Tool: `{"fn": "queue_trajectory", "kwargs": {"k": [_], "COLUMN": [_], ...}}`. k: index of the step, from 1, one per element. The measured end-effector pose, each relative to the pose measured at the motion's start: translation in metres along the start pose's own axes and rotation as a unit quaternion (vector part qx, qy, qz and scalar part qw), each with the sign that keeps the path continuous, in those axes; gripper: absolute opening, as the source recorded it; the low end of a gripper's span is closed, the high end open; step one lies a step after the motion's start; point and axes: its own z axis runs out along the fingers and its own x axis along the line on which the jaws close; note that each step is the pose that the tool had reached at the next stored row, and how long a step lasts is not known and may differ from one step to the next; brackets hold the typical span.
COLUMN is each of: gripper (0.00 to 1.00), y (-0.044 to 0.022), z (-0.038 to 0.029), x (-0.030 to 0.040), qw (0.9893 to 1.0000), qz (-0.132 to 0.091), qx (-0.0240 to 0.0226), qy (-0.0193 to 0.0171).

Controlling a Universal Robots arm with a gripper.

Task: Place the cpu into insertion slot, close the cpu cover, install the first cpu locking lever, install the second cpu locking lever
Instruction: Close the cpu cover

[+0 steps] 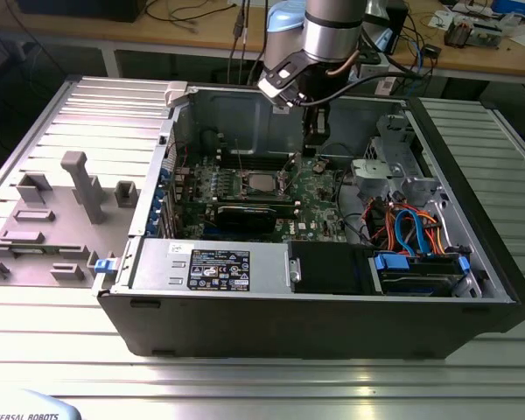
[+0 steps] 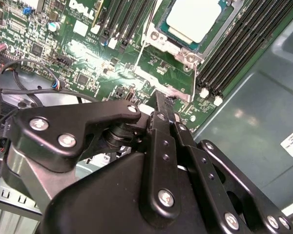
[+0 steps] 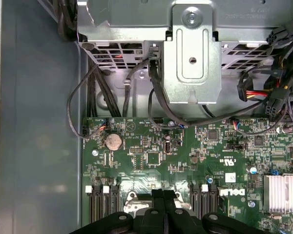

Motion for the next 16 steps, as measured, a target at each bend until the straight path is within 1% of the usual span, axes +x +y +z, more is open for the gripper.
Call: {"fn": "queue_trajectory", "kwargs": {"k": [2, 5, 6, 7, 8, 10, 11, 14, 16], "gripper": [0.11, 0.11, 0.11, 0.11, 0.11, 0.11, 0.11, 0.11, 0.11], "y": [0.0035, 0.0070, 0.0090, 0.0100, 0.0106, 0.0105, 0.0098, 0.0080, 0.0054], "z": [0.0036, 0.0091, 0.0116, 0.0133, 0.0165, 0.0236, 0.0261, 0.0276, 0.0278], "x": [0.0001, 0.0003, 0.0004, 0.0004, 0.0005, 0.0007, 0.0008, 0.0008, 0.0009], "qw": [1.0000, 1.0000, 1.0000, 1.0000, 1.0000, 1.0000, 1.0000, 1.0000, 1.0000], "qz": [0.000, 0.000, 0.000, 0.000, 0.000, 0.000, 0.000, 0.000, 0.000], "qx": [0.0001, 0.0001, 0.0000, 0.0000, 0.0000, 0.0001, 0.0000, 0.0001, 0.0001], "qy": [-0.0001, -0.0001, 0.0000, 0.0000, -0.0001, -0.0001, -0.0001, -0.0002, 0.0000]}}
